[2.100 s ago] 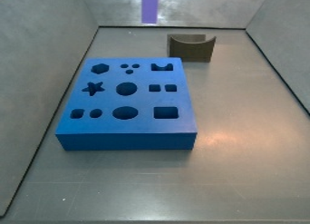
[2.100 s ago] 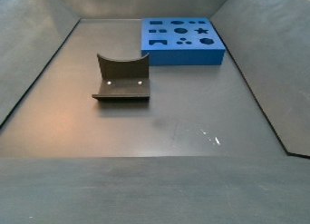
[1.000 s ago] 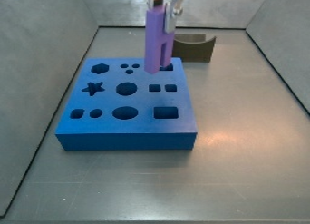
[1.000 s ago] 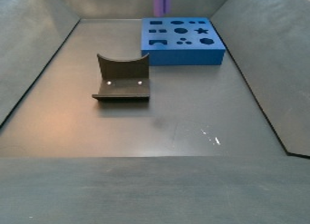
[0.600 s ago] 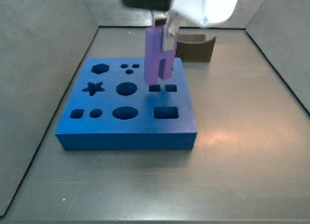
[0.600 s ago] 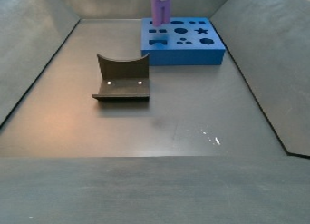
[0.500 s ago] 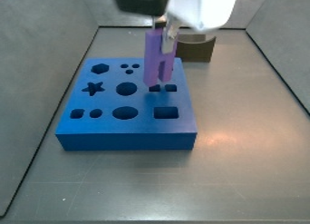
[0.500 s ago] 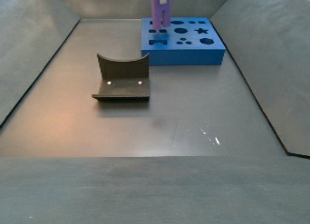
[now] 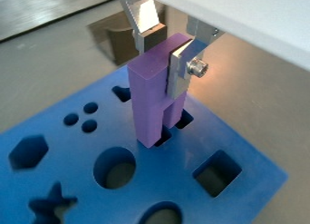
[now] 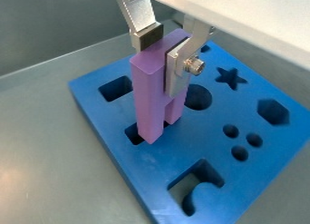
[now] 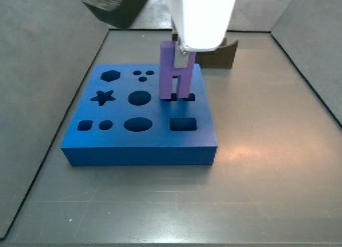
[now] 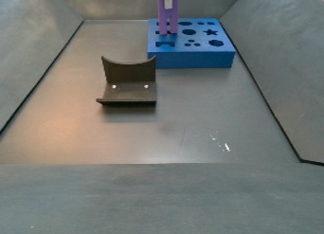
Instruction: Insert the double-square object.
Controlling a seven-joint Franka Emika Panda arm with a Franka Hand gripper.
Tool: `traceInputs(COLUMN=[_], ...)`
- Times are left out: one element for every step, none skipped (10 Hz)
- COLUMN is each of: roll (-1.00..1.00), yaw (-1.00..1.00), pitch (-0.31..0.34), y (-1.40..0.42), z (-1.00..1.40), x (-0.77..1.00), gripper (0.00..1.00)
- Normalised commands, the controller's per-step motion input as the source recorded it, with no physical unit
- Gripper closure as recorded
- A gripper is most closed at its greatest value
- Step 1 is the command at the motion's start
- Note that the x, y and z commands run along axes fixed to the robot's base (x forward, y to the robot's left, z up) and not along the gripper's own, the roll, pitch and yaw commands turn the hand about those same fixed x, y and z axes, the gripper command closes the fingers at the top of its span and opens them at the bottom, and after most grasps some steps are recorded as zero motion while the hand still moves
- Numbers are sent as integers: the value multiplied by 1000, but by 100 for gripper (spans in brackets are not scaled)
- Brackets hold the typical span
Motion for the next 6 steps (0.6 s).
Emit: traceInputs(roll=[-190, -59, 6, 70, -31, -121], yaw=[-820, -286, -9, 0, 0, 0], pitch=[-26, -16, 0, 0, -10, -27], y=[0, 0, 0, -69, -217, -174], z=[-109, -169, -203, -249, -337, -329], x=[189, 163, 129, 326, 354, 334], gripper=[100, 100, 100, 100, 100, 100])
